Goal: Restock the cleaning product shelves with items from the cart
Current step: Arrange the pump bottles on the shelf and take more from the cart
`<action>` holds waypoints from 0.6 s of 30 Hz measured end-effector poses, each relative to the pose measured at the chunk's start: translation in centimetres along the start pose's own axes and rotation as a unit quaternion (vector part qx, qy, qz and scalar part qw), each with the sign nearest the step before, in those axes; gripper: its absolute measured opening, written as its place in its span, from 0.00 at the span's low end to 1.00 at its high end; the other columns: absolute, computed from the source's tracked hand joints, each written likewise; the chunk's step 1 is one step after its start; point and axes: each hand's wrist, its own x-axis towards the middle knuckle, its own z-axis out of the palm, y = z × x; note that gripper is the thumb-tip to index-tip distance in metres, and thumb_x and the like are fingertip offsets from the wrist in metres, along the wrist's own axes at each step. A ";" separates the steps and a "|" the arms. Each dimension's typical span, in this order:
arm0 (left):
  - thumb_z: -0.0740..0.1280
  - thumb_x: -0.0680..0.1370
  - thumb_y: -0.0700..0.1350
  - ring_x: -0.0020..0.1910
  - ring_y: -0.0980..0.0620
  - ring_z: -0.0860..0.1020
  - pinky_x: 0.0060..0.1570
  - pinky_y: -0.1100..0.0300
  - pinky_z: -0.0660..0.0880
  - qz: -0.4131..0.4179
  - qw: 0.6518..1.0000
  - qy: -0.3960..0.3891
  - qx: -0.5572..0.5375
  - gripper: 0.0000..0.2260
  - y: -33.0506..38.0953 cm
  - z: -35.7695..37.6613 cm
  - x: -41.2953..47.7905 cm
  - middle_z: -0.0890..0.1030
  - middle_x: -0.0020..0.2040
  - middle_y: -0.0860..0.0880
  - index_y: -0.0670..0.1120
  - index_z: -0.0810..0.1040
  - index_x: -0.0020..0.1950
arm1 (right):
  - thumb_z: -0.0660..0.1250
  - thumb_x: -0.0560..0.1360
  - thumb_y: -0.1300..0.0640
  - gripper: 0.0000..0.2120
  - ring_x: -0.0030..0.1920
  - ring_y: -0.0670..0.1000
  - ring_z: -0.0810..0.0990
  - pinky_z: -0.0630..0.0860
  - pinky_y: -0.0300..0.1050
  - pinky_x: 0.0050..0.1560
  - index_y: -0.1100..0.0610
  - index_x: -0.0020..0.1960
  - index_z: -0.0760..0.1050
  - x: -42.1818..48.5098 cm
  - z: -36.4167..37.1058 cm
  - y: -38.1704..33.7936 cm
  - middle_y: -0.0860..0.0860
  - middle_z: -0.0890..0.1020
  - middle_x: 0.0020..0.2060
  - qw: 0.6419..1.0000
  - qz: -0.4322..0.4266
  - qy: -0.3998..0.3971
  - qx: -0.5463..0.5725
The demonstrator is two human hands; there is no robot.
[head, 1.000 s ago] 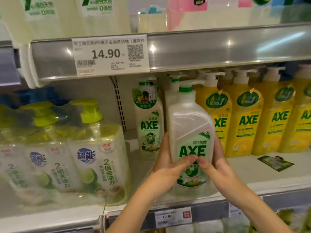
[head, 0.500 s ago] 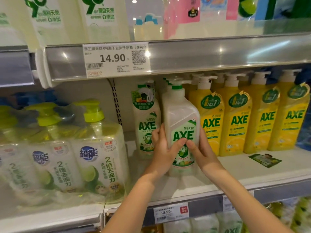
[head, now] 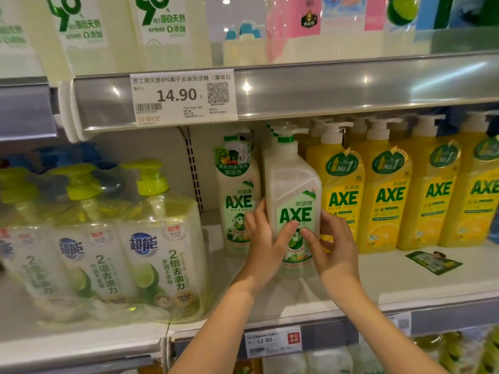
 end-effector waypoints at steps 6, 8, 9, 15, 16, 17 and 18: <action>0.67 0.78 0.50 0.68 0.50 0.65 0.69 0.55 0.63 -0.032 0.997 0.028 0.071 0.29 1.9 -0.1 -0.3 0.64 0.68 0.47 0.47 0.60 0.75 | 0.73 0.72 0.55 0.16 0.49 0.51 0.79 0.79 0.58 0.51 0.54 0.58 0.74 0.5 -0.5 -0.3 0.50 0.78 0.51 0.998 0.056 -0.022 0.012; 0.67 0.78 0.48 0.65 0.50 0.71 0.67 0.52 0.69 -0.053 0.995 0.067 0.056 0.23 2.7 -0.5 -1.1 0.69 0.68 0.48 0.48 0.66 0.72 | 0.75 0.70 0.55 0.20 0.52 0.53 0.78 0.78 0.59 0.52 0.55 0.60 0.73 0.0 -0.9 -1.2 0.52 0.78 0.53 0.999 0.041 -0.005 0.000; 0.68 0.78 0.46 0.62 0.52 0.74 0.63 0.54 0.73 -0.058 0.994 0.088 0.018 0.21 3.2 -0.9 -1.9 0.72 0.67 0.49 0.49 0.68 0.70 | 0.75 0.70 0.54 0.22 0.53 0.54 0.77 0.77 0.59 0.53 0.56 0.61 0.72 -0.5 -1.2 -2.0 0.51 0.77 0.54 1.000 0.024 0.008 -0.003; 0.70 0.76 0.46 0.55 0.63 0.78 0.54 0.68 0.74 -0.005 0.987 0.148 -0.058 0.15 6.7 -4.9 -9.6 0.80 0.55 0.60 0.51 0.76 0.62 | 0.72 0.74 0.54 0.17 0.54 0.51 0.77 0.76 0.55 0.55 0.51 0.60 0.71 -4.3 -1.9 -7.7 0.48 0.77 0.53 0.991 -0.062 -0.027 0.118; 0.70 0.76 0.45 0.54 0.62 0.79 0.52 0.69 0.75 -0.001 0.985 0.160 -0.062 0.14 6.9 -5.9 -11.0 0.81 0.53 0.60 0.50 0.76 0.61 | 0.71 0.75 0.54 0.15 0.53 0.50 0.78 0.76 0.52 0.55 0.48 0.59 0.72 -5.1 -1.5 -8.6 0.46 0.77 0.52 0.985 -0.071 -0.060 0.146; 0.71 0.76 0.44 0.52 0.62 0.80 0.50 0.69 0.75 -0.007 0.982 0.181 -0.061 0.13 6.6 -7.0 -12.4 0.82 0.52 0.60 0.50 0.77 0.60 | 0.70 0.75 0.54 0.14 0.53 0.49 0.78 0.76 0.49 0.55 0.45 0.58 0.72 -6.0 -0.9 -9.5 0.44 0.77 0.51 0.978 -0.076 -0.094 0.172; 0.71 0.75 0.43 0.51 0.60 0.81 0.49 0.68 0.76 -0.016 0.976 0.211 -0.053 0.12 6.3 -8.3 -14.0 0.82 0.51 0.60 0.50 0.78 0.58 | 0.70 0.75 0.53 0.13 0.52 0.49 0.78 0.76 0.46 0.55 0.43 0.57 0.72 -7.0 0.0 -10.5 0.42 0.78 0.51 0.969 -0.079 -0.127 0.196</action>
